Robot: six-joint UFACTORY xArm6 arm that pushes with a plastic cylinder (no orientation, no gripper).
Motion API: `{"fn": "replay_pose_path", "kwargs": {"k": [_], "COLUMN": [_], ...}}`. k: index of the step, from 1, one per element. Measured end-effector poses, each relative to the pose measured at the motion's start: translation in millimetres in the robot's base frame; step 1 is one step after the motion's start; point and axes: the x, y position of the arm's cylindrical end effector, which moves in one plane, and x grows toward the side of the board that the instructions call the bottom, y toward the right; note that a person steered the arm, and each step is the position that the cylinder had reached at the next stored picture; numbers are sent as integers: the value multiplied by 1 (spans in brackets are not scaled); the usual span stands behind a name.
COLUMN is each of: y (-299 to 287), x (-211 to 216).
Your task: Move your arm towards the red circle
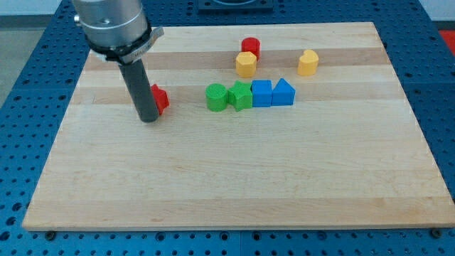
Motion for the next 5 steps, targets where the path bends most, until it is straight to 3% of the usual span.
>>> {"fn": "replay_pose_path", "kwargs": {"k": [3,5], "y": [-12,-11], "x": [-97,-122]}}
